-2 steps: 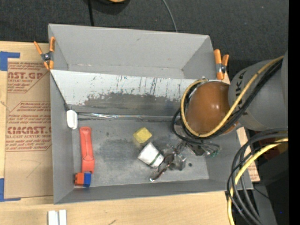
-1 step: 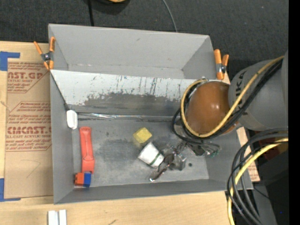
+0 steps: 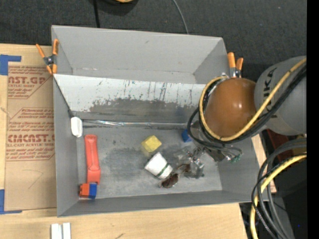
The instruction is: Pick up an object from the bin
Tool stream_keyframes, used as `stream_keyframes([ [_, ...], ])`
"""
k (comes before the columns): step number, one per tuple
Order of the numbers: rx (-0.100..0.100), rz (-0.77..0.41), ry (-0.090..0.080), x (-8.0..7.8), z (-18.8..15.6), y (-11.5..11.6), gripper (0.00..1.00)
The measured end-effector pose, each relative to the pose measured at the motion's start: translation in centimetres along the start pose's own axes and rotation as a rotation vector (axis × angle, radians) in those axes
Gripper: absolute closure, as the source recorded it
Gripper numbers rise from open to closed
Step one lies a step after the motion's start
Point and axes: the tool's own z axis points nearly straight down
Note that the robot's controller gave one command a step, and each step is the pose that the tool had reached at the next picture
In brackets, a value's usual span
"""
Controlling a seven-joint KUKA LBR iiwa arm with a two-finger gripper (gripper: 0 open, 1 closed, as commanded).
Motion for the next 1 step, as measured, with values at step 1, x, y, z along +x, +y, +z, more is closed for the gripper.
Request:
stream_keyframes([
  [1,0.006,-0.009,-0.008,1.25,-4.05,-0.70,1.00],
])
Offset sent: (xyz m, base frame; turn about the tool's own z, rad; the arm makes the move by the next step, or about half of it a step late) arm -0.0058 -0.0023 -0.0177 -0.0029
